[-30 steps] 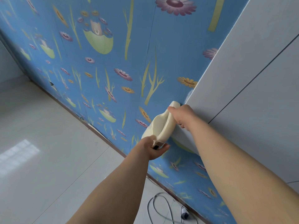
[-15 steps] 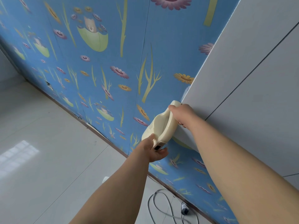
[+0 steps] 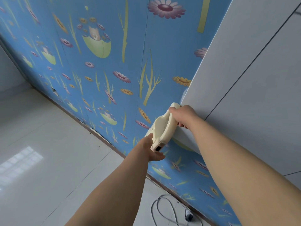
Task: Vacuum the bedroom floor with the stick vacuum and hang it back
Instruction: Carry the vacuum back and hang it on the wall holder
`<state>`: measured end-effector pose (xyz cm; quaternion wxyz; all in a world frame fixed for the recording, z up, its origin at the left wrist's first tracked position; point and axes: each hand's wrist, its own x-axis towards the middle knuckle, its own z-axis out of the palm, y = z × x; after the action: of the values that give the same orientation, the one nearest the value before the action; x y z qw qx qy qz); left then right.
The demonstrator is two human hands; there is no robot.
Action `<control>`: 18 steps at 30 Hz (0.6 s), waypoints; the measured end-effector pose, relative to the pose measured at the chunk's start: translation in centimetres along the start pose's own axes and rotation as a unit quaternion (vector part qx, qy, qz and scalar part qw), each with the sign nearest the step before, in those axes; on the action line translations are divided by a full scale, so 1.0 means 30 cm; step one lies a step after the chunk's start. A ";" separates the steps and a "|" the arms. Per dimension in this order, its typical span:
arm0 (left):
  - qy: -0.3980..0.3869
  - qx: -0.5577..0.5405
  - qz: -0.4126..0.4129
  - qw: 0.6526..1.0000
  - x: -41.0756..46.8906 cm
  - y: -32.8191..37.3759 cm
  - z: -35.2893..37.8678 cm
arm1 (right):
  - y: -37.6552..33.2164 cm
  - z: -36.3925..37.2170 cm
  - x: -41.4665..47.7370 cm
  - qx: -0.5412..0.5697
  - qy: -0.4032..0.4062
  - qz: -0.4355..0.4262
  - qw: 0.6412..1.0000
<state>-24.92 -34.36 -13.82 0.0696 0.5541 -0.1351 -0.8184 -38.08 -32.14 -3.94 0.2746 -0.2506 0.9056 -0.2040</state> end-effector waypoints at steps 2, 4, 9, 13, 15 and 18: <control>-0.005 0.047 0.025 0.999 -0.017 0.010 -0.003 | -0.004 -0.015 -0.015 -0.002 0.004 -0.001 1.000; -0.014 0.100 0.048 0.994 -0.062 0.017 -0.006 | -0.004 -0.036 -0.036 0.004 0.009 -0.006 1.000; 0.016 0.104 0.107 0.989 -0.150 0.045 0.005 | -0.013 -0.085 -0.090 0.008 0.027 -0.051 0.998; 0.013 0.052 0.087 0.995 -0.229 0.060 0.002 | -0.015 -0.107 -0.133 0.002 0.038 -0.086 0.996; 0.004 0.050 0.099 0.994 -0.272 0.072 -0.005 | -0.022 -0.112 -0.154 -0.005 0.040 -0.099 0.994; 0.016 0.059 0.129 0.990 -0.349 0.104 -0.029 | -0.059 -0.120 -0.165 -0.024 0.051 -0.111 0.992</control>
<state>-20.30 -34.70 -3.90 0.1442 0.5478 -0.2522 -0.7846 -36.05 -29.91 1.69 0.1976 -0.3451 0.8897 -0.2244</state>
